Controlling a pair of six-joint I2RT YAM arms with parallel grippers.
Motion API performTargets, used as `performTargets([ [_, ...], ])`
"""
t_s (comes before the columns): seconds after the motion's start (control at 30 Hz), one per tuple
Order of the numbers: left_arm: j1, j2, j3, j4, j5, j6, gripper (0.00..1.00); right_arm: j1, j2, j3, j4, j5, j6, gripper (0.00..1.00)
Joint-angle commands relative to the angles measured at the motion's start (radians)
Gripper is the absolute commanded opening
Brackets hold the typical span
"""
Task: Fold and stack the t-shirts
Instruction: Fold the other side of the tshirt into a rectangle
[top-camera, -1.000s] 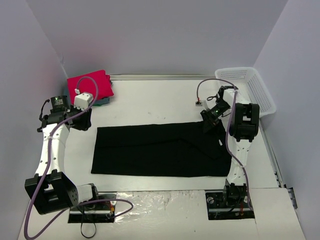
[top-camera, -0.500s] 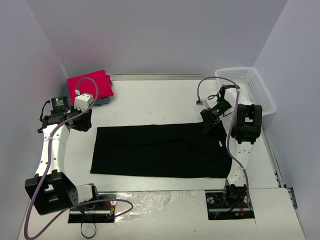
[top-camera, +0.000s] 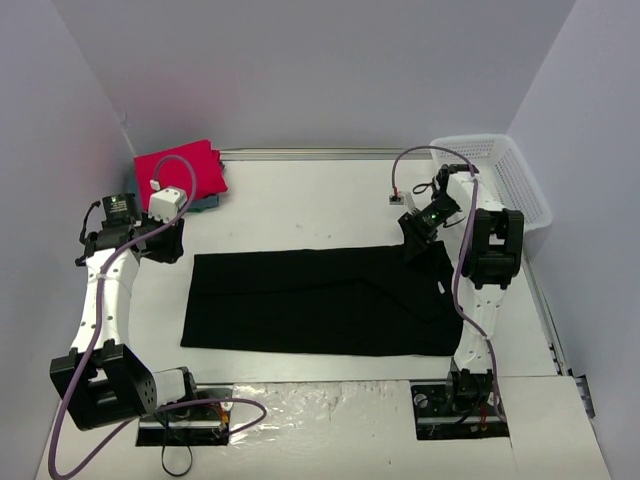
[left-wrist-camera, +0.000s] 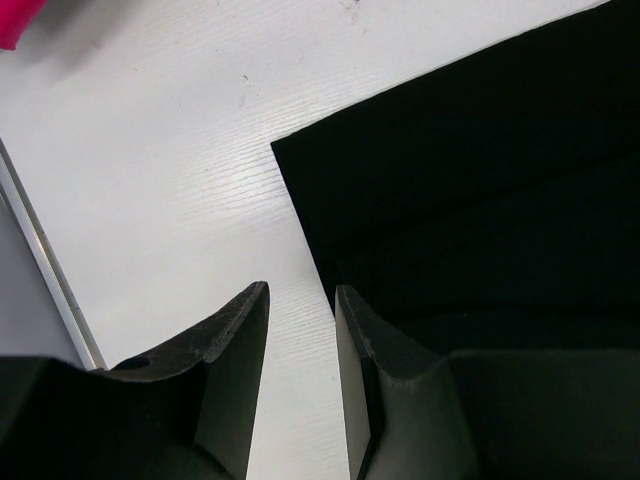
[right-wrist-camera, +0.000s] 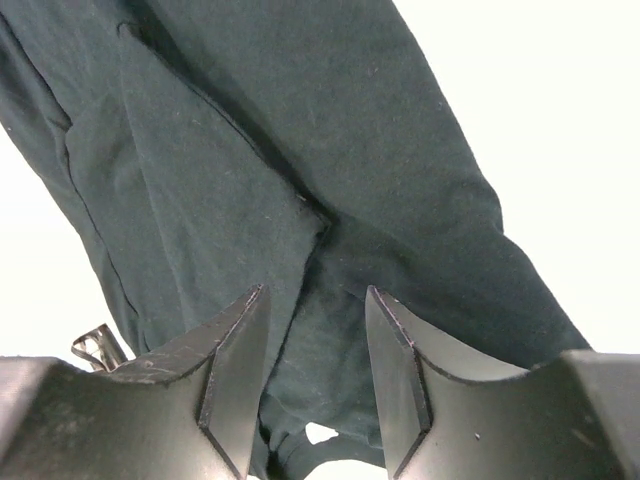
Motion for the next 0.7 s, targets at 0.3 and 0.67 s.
performTargets([
  [0.3,0.008,-0.013,-0.012,0.022,0.006,-0.020,0.32,0.048,0.045,0.052,-0.052,-0.018,0.006,0.38],
  [0.67,0.008,-0.010,-0.022,0.025,0.012,-0.019,0.32,0.052,0.051,0.053,-0.051,-0.010,0.005,0.30],
])
